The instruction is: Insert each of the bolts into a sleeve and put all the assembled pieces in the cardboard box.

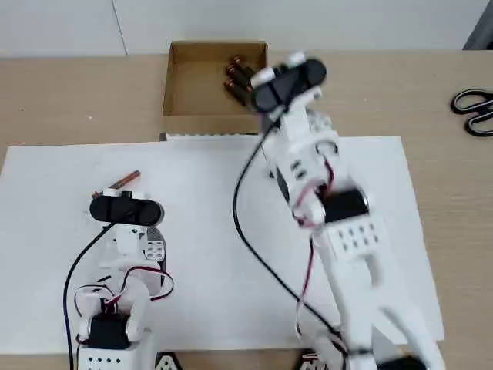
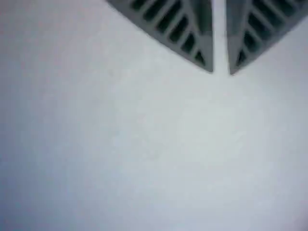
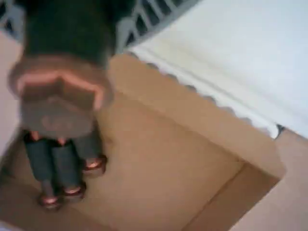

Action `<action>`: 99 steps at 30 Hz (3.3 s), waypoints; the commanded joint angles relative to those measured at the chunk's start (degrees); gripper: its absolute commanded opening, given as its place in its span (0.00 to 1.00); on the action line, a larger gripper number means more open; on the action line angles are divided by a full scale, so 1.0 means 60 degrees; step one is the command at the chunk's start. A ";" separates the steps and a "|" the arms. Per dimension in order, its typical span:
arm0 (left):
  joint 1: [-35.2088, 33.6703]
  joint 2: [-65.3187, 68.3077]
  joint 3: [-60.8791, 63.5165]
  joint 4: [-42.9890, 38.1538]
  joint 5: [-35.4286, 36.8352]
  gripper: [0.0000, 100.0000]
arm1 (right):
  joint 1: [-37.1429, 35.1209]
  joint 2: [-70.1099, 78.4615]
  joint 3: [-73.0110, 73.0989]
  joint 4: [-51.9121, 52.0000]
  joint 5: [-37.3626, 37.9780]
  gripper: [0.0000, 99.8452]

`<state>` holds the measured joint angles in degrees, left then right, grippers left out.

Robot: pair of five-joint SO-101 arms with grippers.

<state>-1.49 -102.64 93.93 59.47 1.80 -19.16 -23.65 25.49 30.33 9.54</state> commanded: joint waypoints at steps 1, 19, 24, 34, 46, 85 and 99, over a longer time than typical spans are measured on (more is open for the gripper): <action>0.0000 -0.0103 -0.0051 -0.0220 -0.0029 0.01 | 0.0110 0.2615 -0.3179 -0.0374 0.0044 0.00; 0.0000 -0.0103 -0.0051 -0.0220 -0.0029 0.01 | -0.0608 1.2549 -1.3465 -0.0168 0.3780 0.01; -0.0015 -0.0103 -0.0051 -0.0220 -0.0029 0.01 | -0.0886 1.3326 -1.4476 0.0725 0.4645 0.01; -0.0015 -0.0103 -0.0051 -0.0220 -0.0029 0.01 | -0.0960 1.3502 -1.4813 0.1355 0.4615 0.16; -0.0015 -0.0103 -0.0051 -0.0220 -0.0029 0.01 | -0.0960 1.3502 -1.7758 0.4095 0.4586 0.05; -0.0029 -0.0103 -0.0051 -0.0205 0.0000 0.01 | 0.0491 0.8212 -1.1971 1.1055 0.3868 0.09; -0.0454 -0.0103 -0.0051 -0.0176 0.0000 0.01 | 0.0564 0.9736 -1.1810 1.1070 0.7150 0.11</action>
<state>-3.96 -102.64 93.93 59.47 1.80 -16.35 34.64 -45.27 97.14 49.01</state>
